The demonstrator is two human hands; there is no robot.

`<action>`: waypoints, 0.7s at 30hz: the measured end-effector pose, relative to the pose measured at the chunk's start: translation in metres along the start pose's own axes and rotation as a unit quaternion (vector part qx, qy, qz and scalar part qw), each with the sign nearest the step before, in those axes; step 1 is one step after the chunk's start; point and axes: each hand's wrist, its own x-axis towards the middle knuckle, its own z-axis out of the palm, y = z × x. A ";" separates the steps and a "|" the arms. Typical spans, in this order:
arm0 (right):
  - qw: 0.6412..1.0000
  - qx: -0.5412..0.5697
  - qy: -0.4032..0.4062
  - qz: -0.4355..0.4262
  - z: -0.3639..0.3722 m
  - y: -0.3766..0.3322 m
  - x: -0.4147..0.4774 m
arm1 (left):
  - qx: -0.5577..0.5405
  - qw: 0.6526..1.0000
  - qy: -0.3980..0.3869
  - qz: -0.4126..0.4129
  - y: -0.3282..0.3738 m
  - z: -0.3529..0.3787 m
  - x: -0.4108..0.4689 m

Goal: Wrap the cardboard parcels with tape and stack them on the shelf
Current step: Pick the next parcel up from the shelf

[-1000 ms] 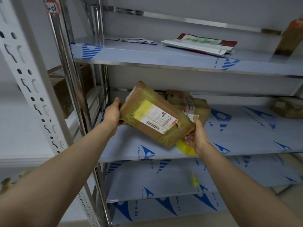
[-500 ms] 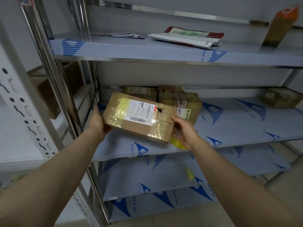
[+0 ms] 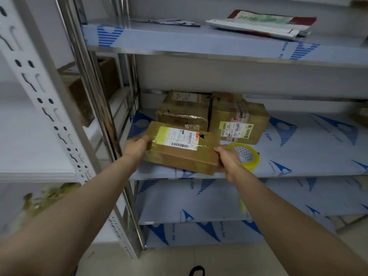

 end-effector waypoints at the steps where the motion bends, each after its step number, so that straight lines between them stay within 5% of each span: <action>1: 1.000 -0.010 -0.001 0.003 0.003 0.002 0.002 | 0.010 1.000 0.001 -0.014 -0.002 0.000 0.000; 21: 0.986 -0.151 0.055 -0.033 0.016 0.023 0.031 | 0.114 0.992 -0.014 -0.048 -0.030 0.002 0.024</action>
